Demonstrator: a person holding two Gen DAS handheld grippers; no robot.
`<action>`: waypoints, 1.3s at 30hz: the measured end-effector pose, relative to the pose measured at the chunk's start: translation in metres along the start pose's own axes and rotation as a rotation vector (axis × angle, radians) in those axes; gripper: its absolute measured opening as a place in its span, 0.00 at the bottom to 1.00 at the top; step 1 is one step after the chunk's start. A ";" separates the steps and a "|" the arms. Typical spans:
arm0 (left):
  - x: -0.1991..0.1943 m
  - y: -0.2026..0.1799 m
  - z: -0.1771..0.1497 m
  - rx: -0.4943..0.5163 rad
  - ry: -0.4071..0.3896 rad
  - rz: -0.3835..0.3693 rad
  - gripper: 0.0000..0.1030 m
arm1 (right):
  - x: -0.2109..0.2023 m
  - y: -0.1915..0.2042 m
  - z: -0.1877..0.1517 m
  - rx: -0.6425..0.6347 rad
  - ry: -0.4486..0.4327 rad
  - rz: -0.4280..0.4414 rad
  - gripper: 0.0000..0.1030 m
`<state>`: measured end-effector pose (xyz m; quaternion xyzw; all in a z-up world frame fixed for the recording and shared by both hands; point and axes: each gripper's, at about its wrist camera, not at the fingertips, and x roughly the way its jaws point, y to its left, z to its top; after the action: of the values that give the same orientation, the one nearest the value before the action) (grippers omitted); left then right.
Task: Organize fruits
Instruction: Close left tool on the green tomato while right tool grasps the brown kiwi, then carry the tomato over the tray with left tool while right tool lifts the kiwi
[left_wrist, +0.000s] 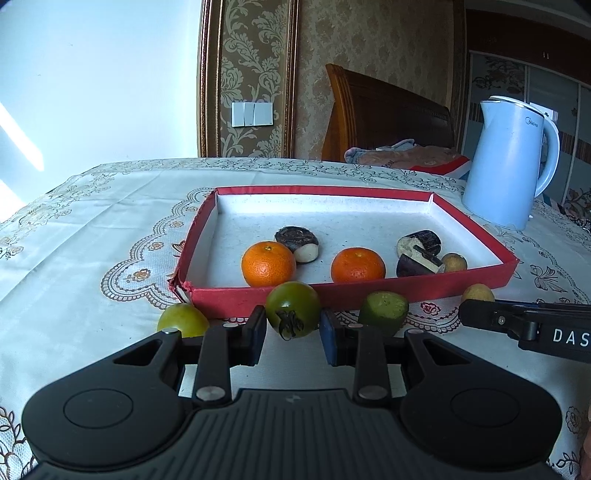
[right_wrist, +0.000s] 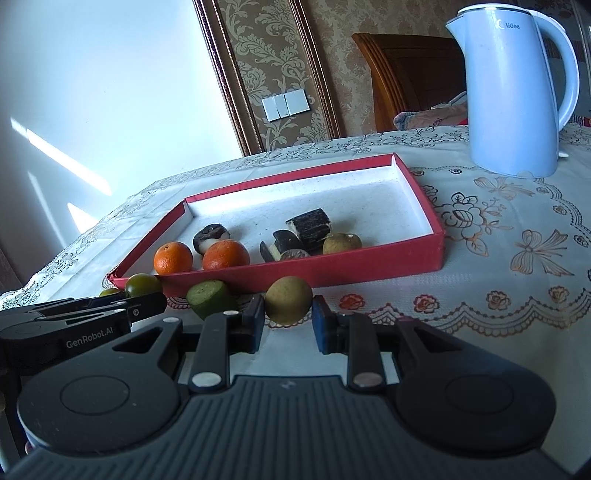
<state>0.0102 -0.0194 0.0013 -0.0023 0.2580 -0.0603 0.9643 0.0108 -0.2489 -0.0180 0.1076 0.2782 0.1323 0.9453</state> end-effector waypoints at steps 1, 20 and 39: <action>-0.001 0.000 0.000 0.000 -0.005 0.001 0.30 | 0.000 0.000 0.000 0.000 0.001 -0.001 0.26; -0.012 0.015 0.003 -0.069 -0.102 0.101 0.30 | 0.000 0.002 0.000 -0.009 -0.002 -0.016 0.25; -0.011 0.017 0.003 -0.073 -0.101 0.133 0.30 | -0.001 0.003 -0.001 -0.014 -0.012 -0.018 0.26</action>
<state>0.0040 -0.0015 0.0089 -0.0236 0.2106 0.0136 0.9772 0.0086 -0.2462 -0.0172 0.0991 0.2723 0.1252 0.9489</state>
